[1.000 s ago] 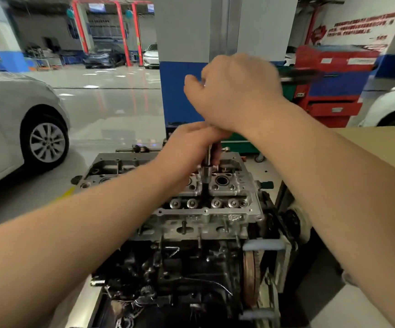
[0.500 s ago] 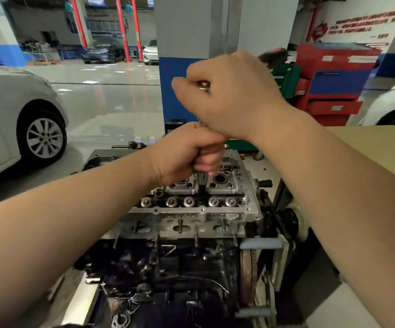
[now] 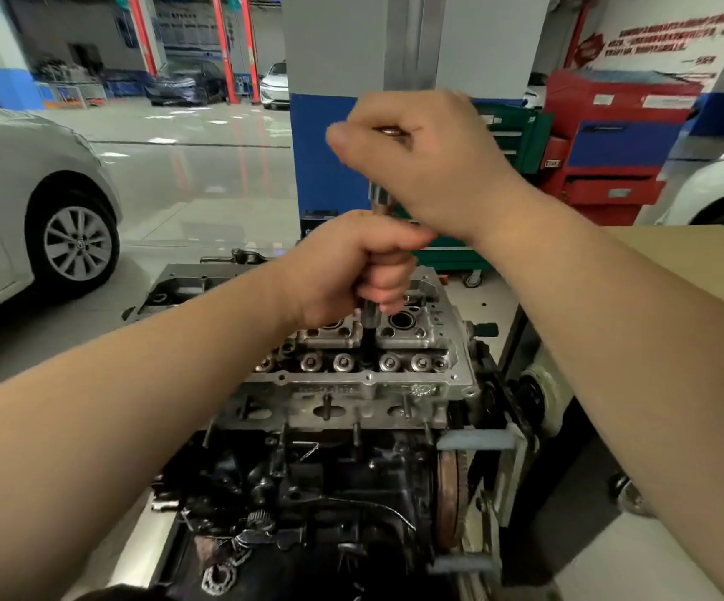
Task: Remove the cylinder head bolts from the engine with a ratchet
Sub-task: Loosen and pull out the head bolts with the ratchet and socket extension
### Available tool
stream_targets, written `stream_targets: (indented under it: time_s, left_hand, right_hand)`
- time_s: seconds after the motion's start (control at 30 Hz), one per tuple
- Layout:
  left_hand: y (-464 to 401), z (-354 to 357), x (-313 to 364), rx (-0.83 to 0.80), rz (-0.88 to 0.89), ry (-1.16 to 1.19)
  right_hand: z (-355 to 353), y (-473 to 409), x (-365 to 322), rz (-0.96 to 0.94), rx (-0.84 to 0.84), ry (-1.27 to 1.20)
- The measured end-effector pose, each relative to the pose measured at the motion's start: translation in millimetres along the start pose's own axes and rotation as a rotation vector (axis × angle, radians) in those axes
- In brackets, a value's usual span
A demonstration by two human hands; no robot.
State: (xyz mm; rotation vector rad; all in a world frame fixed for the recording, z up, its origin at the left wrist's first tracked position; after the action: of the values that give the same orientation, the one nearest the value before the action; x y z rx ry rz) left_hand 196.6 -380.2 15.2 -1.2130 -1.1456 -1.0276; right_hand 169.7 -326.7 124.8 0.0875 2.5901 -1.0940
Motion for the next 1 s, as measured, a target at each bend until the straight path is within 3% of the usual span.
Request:
stream_targets:
  time_s: [0.1,0.23,0.33,0.43,0.5,0.57,0.67,0.7,0.77,0.87,0.93,1.0]
  left_hand:
    - [2,-8,-5,-0.024,0.038,0.014]
    - [8,-11,-15,0.278,0.194,-0.106]
    - [11,-10,-18,0.341,0.21,-0.054]
    - [4,-5,-15,0.141,0.099,0.027]
    - [1,-6,-15,0.098,0.065,0.024]
    - [-2,-6,-18,0.09,0.06,0.01]
    - [-4,-10,-13,0.056,0.077,-0.03]
    - [-5,-13,-9,0.064,0.103,-0.041]
    - [-4,-19,-2,0.129,0.155,-0.03]
    - [2,-15,-9,0.275,0.156,0.048]
    - [3,-11,-11,0.301,0.131,0.061]
    - [1,-8,-8,0.264,0.091,0.062]
  right_hand:
    - [-4,-5,-18,0.079,0.067,0.703]
    - [-12,7,-32,0.123,0.14,0.904]
    - [-7,-2,-32,-0.033,0.095,0.786]
    - [2,-9,-18,-0.079,-0.274,0.335]
    - [2,-6,-12,-0.015,-0.377,0.108]
    - [-2,-6,-5,0.025,-0.284,0.227]
    - [-12,0,-6,0.059,-0.038,0.891]
    - [-16,4,-13,0.064,0.053,1.011]
    - [-15,9,-22,0.041,0.169,1.065]
    - [-7,-2,-11,-0.08,0.149,0.842]
    - [0,-12,-4,-0.17,0.005,0.525]
    - [6,-15,0,-0.138,-0.121,0.277]
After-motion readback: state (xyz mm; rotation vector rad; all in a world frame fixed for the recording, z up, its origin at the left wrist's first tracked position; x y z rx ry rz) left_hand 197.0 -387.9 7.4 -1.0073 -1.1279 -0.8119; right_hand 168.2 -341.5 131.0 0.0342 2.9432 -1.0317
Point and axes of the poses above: each hand's wrist, its own y-axis away from the middle knuckle, its own z-axis out of the palm, x = y × z, the point moved 7 cm from there along -y, towards the middle knuckle, and after that the axes turned 1 degree about x, right-handed, at the moved point
